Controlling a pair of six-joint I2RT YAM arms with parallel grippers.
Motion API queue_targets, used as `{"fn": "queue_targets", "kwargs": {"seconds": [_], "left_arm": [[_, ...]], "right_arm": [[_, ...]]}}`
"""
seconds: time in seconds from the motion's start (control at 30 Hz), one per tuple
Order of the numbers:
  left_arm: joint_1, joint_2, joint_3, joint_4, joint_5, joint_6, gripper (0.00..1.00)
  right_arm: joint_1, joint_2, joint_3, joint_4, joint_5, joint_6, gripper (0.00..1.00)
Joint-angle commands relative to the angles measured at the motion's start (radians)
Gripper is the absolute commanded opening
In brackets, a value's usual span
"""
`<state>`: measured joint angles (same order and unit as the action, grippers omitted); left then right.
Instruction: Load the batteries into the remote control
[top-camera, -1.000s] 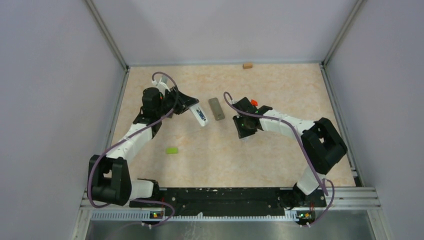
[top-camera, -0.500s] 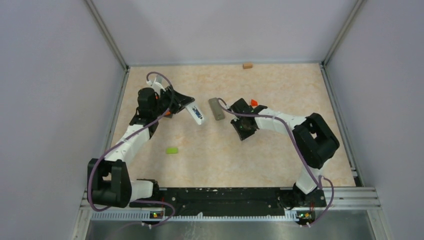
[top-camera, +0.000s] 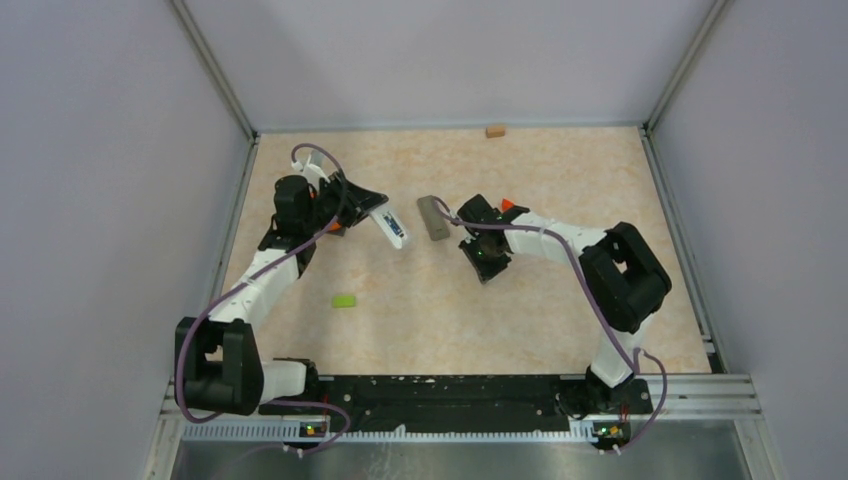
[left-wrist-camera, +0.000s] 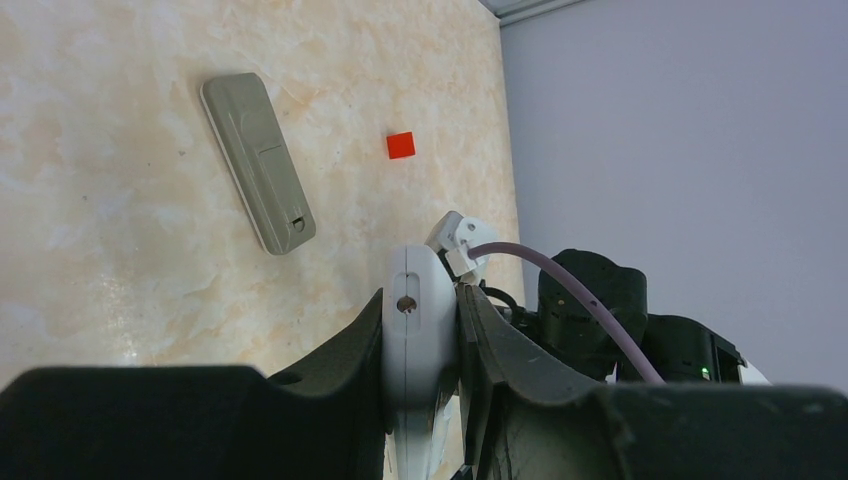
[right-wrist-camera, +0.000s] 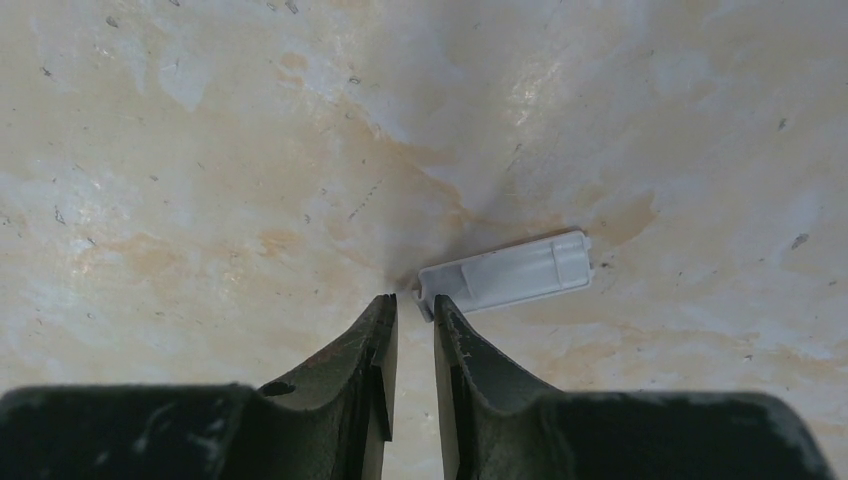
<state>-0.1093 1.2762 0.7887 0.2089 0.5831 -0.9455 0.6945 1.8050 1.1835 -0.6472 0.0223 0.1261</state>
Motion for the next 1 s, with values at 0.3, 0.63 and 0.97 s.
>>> {"fn": "queue_targets", "kwargs": {"seconds": [0.3, 0.63, 0.97], "left_arm": [[0.011, -0.001, 0.008, 0.061, 0.018, -0.013, 0.0], [0.013, 0.004, 0.005, 0.124, 0.025, -0.076, 0.0], [-0.024, 0.038, -0.01, 0.458, -0.046, -0.365, 0.0]], "right_arm": [[0.015, 0.054, 0.042, 0.011, 0.011, 0.001, 0.05], [-0.027, -0.129, 0.138, 0.075, -0.13, 0.21, 0.0], [-0.081, -0.419, -0.043, 0.914, -0.424, 0.955, 0.0]]}}
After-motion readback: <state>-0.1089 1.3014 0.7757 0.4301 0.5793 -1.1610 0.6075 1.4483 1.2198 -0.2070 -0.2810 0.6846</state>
